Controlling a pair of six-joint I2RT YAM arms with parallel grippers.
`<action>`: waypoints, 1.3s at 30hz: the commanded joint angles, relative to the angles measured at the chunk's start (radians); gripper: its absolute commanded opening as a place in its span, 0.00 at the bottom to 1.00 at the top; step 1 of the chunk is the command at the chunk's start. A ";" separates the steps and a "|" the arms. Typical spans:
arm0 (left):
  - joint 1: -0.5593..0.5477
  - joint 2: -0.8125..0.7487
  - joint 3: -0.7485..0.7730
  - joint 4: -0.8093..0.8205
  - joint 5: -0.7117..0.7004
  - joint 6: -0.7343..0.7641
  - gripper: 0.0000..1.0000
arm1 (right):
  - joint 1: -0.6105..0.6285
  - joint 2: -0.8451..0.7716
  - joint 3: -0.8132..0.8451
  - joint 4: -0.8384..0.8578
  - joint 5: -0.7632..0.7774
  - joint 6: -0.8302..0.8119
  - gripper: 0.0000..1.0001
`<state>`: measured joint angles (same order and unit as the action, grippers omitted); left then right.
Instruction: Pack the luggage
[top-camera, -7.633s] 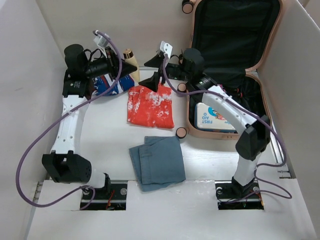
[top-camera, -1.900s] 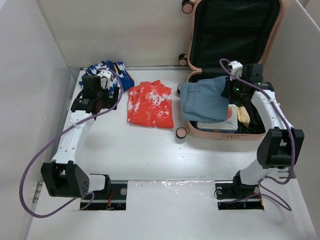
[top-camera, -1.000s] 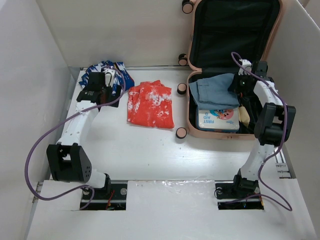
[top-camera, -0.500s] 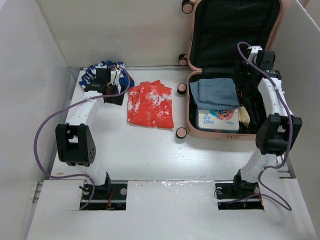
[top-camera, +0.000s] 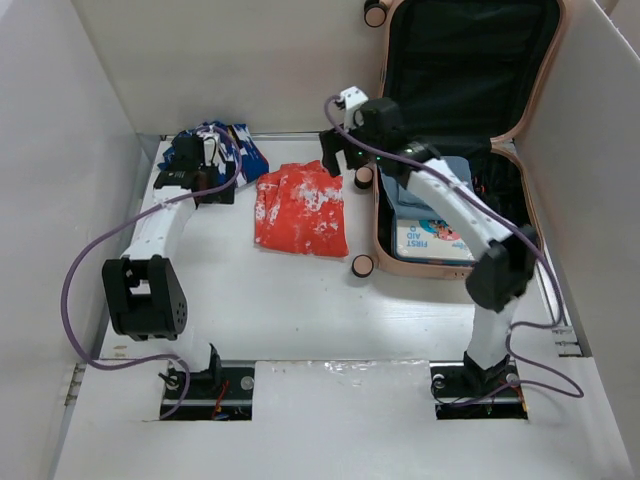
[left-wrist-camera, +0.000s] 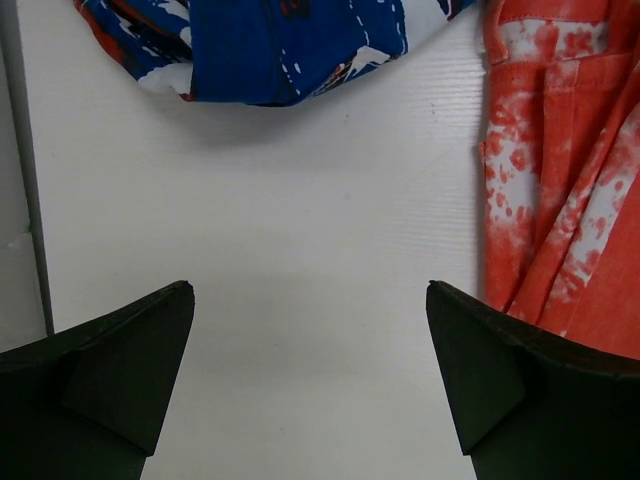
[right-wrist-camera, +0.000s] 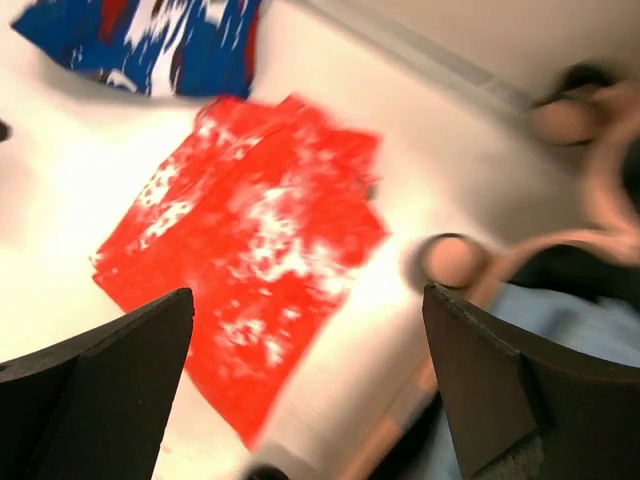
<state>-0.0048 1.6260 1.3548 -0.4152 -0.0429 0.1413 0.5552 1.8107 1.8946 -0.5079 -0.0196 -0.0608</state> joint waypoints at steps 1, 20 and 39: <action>0.005 -0.115 -0.039 0.018 -0.029 -0.017 1.00 | -0.003 0.165 0.070 -0.010 -0.069 0.128 1.00; 0.097 -0.373 -0.200 0.062 0.001 0.024 1.00 | 0.060 0.446 -0.077 0.082 0.038 0.538 1.00; 0.097 -0.402 -0.200 0.062 0.001 0.034 1.00 | 0.071 0.572 -0.118 0.327 -0.302 0.546 0.07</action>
<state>0.0872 1.2636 1.1557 -0.3779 -0.0311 0.1604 0.6033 2.3497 1.8313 -0.2432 -0.2115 0.4789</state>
